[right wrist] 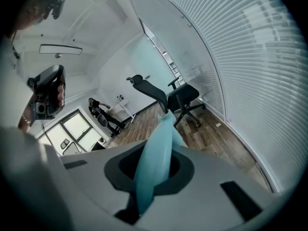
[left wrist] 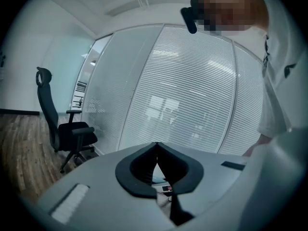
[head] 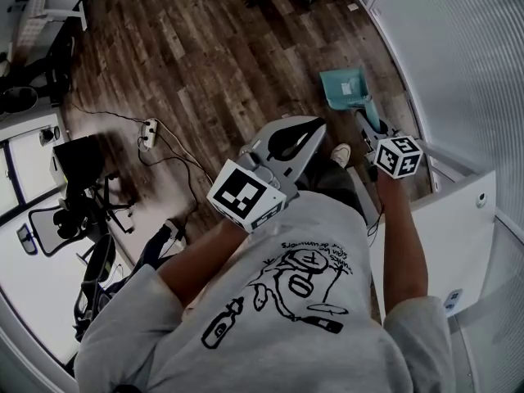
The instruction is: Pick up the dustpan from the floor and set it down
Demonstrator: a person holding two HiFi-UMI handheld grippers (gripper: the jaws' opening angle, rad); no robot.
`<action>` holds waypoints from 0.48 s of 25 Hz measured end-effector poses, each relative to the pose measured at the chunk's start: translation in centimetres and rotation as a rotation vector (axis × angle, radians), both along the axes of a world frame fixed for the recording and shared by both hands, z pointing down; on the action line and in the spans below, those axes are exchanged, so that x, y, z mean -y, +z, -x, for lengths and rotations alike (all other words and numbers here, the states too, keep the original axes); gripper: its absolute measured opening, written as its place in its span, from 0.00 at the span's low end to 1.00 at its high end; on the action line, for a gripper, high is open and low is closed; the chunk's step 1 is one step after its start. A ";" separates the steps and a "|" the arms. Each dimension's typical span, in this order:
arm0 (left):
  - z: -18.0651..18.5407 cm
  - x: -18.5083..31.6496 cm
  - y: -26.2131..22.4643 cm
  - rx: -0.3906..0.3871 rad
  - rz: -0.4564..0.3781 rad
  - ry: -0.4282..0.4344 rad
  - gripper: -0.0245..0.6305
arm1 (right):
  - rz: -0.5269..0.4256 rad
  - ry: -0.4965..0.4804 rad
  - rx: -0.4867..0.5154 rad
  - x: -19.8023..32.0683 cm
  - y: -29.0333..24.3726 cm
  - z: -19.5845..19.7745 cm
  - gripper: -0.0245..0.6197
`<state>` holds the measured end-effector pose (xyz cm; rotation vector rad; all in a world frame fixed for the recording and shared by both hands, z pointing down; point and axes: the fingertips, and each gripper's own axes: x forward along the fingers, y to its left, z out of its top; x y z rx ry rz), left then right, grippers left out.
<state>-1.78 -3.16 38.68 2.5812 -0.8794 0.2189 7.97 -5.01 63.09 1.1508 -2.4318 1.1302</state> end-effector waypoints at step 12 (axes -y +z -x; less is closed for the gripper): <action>0.7 -0.9 0.8 0.023 0.027 -0.022 0.04 | 0.059 0.002 -0.019 0.1 5.0 -1.0 0.05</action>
